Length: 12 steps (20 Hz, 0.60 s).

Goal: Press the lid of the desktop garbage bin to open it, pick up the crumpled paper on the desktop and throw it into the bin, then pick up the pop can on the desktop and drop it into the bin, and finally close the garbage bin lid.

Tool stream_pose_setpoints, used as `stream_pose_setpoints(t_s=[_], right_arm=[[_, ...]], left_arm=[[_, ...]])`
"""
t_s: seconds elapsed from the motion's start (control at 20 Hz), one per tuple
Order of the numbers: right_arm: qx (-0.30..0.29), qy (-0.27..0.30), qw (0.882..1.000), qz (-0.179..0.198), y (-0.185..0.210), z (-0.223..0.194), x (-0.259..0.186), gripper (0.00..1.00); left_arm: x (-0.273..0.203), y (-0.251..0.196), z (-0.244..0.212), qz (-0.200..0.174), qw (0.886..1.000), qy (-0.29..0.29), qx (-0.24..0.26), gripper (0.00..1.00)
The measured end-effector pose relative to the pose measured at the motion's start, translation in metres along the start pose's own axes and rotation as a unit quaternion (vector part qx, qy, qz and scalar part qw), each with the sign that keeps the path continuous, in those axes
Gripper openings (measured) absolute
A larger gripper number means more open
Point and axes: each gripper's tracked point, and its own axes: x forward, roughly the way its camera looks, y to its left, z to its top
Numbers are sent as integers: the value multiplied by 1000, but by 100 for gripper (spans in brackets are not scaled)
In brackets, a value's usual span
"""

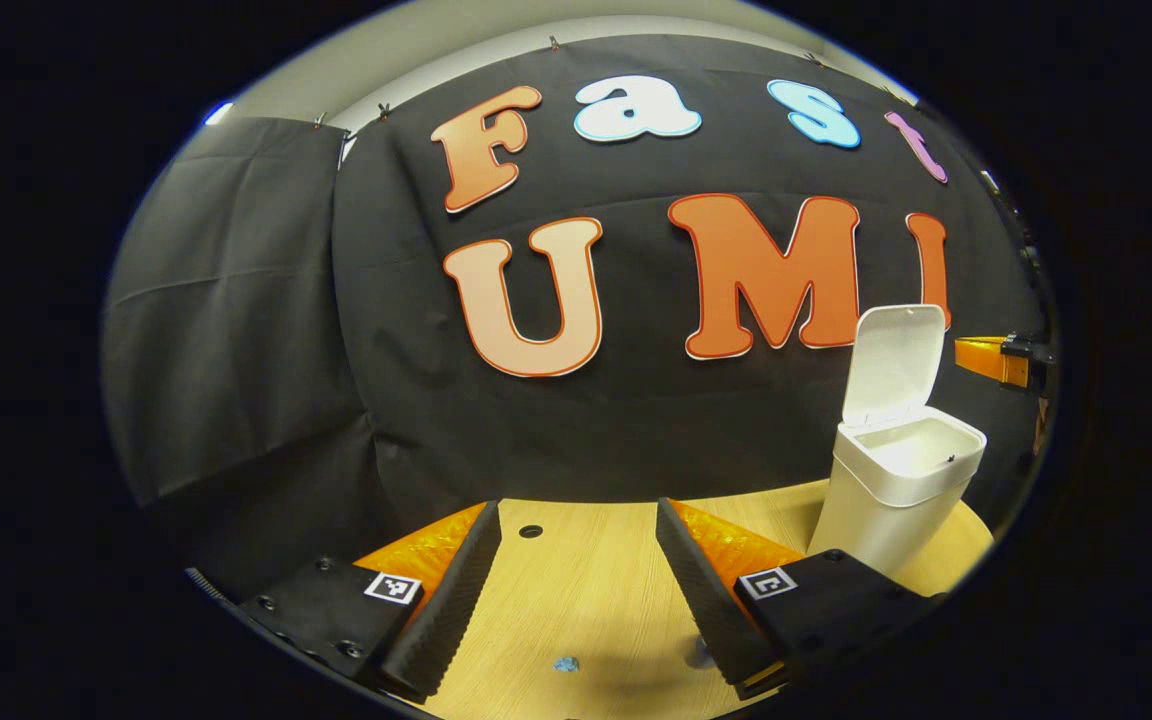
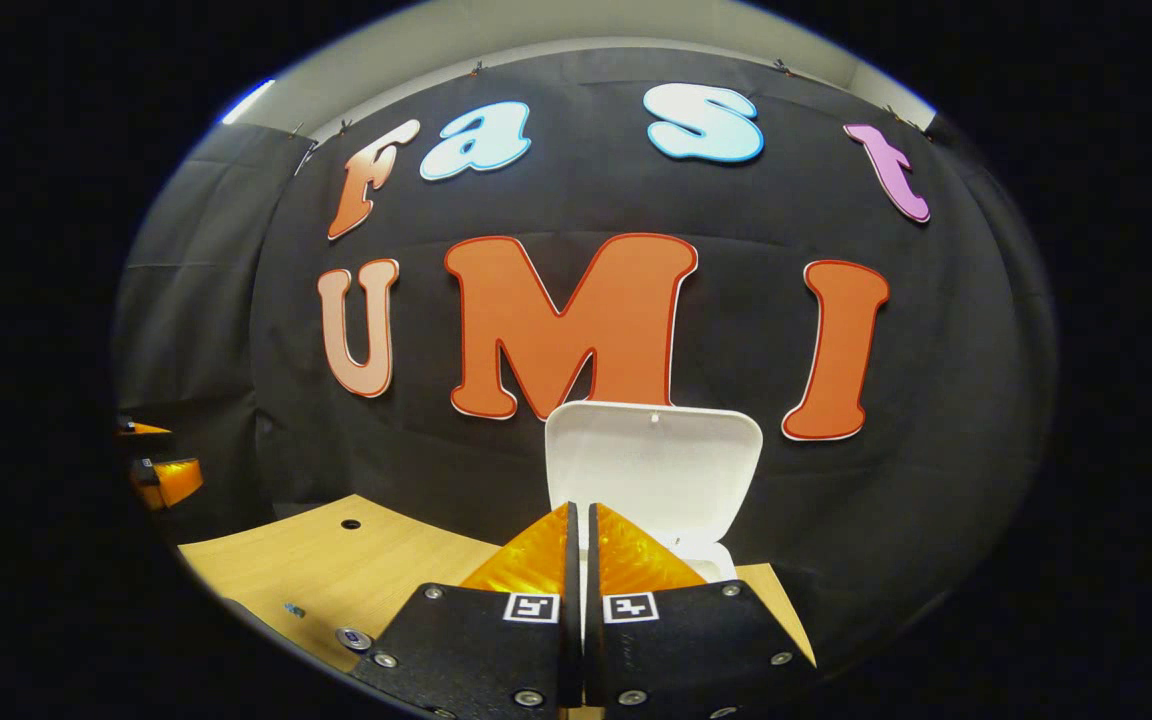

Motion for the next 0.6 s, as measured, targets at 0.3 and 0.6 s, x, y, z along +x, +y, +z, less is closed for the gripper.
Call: stream_pose_setpoints(t_s=[0.3,0.6], right_arm=[[-6,11,1000,7,42,-16,-19,17],[9,38,999,11,81,-43,-31,60]], left_arm=[[20,8,-27,-39,999,22,0,99],[36,18,-57,-75,996,52,0,99]])
